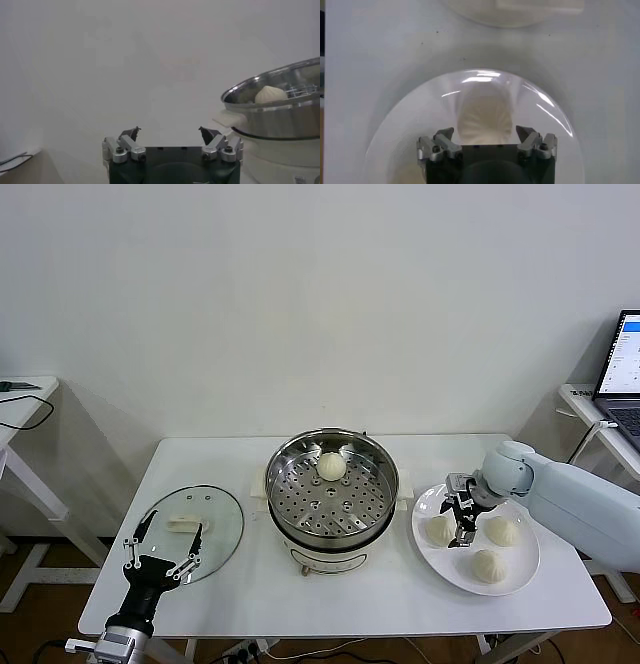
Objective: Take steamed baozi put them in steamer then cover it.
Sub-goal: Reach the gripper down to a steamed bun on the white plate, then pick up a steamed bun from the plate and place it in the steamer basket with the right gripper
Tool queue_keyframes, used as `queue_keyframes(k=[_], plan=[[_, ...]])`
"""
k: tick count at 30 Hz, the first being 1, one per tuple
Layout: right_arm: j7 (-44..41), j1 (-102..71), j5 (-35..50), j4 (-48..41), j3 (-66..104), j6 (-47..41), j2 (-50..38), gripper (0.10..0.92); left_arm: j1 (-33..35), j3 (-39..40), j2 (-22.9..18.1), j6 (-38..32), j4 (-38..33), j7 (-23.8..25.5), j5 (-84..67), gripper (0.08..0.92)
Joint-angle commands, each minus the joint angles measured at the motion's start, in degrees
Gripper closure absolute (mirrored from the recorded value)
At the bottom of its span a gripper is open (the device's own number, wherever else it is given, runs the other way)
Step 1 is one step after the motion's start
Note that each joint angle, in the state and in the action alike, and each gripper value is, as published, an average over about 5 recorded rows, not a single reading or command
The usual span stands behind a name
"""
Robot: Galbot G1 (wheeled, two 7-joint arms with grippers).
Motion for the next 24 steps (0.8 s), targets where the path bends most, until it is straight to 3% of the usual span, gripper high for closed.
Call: queue_keyframes(k=[1,14,24], plan=[[0.53,-1.03,-0.65,-0.51,0.62,-0.19,0.49,0.227,-0.19,0.06,0.04,-0.06,0.29,0.03,0.0,0.177],[-0.51,-0.88,-0.89,-0.91,1.09,0.03,0.71,0.331,-0.34,0.27,-0.06,-0.1,0.38,0.01,-0.03,0.177],[-2.18,6.46,6.36,5.84,-1.46,-1.03,-5.52,0.333,-0.33,0.36,0.0,-0.11,0.04,-0.04,-0.02,0.177]])
